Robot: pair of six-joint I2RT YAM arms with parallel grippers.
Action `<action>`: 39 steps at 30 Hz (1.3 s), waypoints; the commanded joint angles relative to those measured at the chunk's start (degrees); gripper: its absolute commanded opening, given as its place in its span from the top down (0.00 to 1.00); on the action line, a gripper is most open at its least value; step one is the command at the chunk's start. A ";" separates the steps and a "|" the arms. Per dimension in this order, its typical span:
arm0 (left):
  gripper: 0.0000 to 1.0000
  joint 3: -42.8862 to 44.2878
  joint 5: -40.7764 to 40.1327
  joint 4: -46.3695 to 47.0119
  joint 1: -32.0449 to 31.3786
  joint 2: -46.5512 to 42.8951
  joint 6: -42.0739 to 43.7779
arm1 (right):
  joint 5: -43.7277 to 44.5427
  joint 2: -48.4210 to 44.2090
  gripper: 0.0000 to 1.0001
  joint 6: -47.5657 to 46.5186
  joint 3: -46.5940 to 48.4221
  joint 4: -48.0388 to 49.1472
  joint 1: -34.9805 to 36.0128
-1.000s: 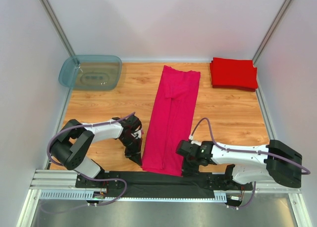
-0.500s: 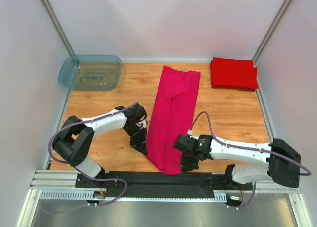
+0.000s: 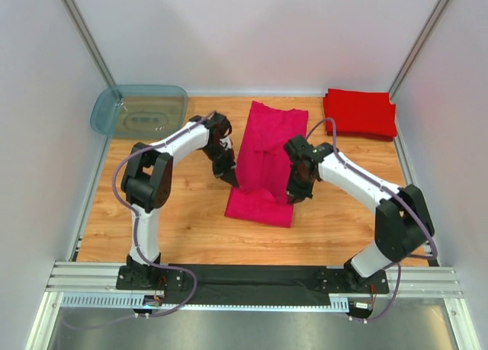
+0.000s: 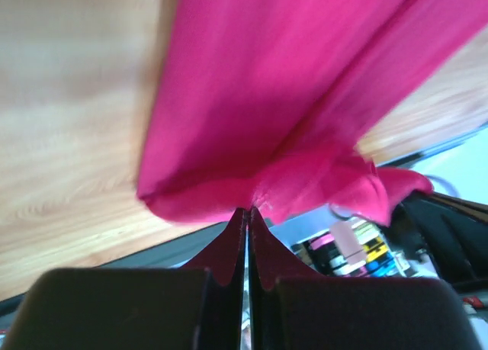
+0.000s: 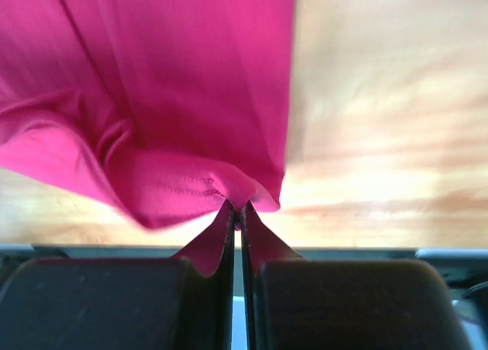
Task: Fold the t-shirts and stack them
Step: Fold the tshirt
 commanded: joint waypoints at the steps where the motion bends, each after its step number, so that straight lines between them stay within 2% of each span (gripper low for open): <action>1: 1.00 15.38 1.55 -5.20 1.82 6.77 0.20 | -0.37 5.82 1.00 -12.35 7.66 -3.01 -6.12; 3: 1.00 21.83 1.29 -6.97 2.87 10.57 -0.16 | -0.55 8.65 1.00 -16.04 12.67 -3.89 -9.45; 6: 1.00 34.57 -5.47 -9.96 3.67 18.73 -0.33 | -0.81 14.62 1.00 -20.00 18.74 -4.16 -12.97; 7: 1.00 39.30 -5.04 -9.79 4.02 20.24 -1.38 | -0.90 17.25 1.00 -20.70 20.23 -4.25 -13.77; 10: 1.00 42.95 -1.61 -5.94 5.60 23.59 -4.37 | -0.99 22.18 1.00 -22.73 26.39 -4.60 -16.32; 19: 1.00 37.33 7.09 15.42 8.76 24.74 -14.30 | -3.10 28.96 1.00 -25.89 36.59 -3.37 -21.07; 29: 1.00 40.41 7.62 19.65 10.17 29.31 -18.79 | -5.03 34.76 1.00 -25.90 42.39 -2.05 -23.36; 39: 1.00 40.32 4.19 18.16 11.31 28.52 -18.97 | -6.09 40.30 1.00 -25.20 48.28 -3.02 -23.97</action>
